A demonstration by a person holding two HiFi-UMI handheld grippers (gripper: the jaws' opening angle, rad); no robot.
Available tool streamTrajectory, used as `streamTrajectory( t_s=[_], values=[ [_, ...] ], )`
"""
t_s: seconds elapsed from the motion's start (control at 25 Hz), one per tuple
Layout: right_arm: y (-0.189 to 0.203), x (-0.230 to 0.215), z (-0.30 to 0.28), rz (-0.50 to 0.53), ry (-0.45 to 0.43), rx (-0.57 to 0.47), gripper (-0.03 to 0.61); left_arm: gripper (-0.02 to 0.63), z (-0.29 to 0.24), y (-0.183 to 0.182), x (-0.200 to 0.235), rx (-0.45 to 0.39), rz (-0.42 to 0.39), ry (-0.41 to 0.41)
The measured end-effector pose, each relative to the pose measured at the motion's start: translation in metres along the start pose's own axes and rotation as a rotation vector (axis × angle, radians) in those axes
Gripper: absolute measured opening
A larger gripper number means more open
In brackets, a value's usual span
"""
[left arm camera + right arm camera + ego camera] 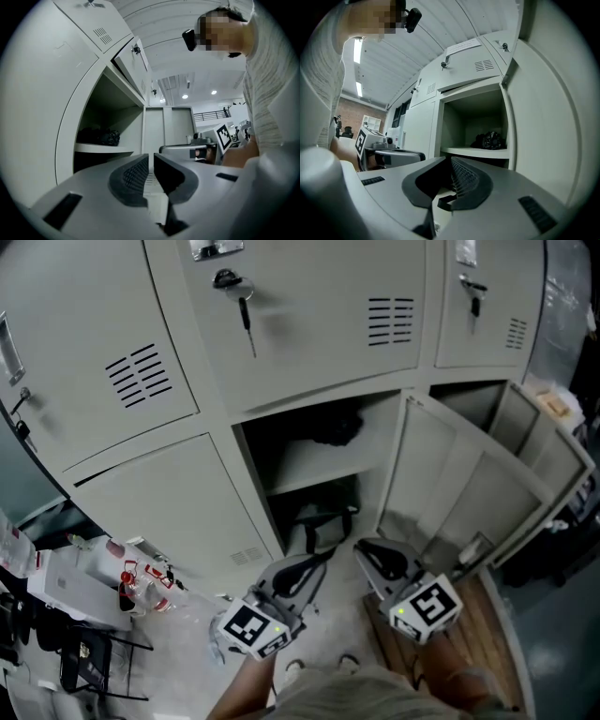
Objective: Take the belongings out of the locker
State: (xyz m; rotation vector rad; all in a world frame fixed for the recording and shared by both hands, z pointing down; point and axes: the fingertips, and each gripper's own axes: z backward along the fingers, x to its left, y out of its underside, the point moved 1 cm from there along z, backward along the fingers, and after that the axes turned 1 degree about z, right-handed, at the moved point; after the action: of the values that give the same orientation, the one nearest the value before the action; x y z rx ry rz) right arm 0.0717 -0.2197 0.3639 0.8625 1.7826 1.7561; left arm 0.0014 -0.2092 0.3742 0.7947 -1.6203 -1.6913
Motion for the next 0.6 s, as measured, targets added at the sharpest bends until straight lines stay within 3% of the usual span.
streamTrajectory(
  t_s=[0.36, 0.6],
  values=[
    [-0.033, -0.011, -0.045, 0.105, 0.05, 0.032, 0.054, 0.029, -0.009, -0.016, 0.014, -0.017, 0.018, -0.004],
    [-0.042, -0.028, -0.07, 0.128, 0.108, 0.086, 0.118, 0.029, -0.003, -0.012, 0.018, 0.011, 0.026, 0.05]
  ],
)
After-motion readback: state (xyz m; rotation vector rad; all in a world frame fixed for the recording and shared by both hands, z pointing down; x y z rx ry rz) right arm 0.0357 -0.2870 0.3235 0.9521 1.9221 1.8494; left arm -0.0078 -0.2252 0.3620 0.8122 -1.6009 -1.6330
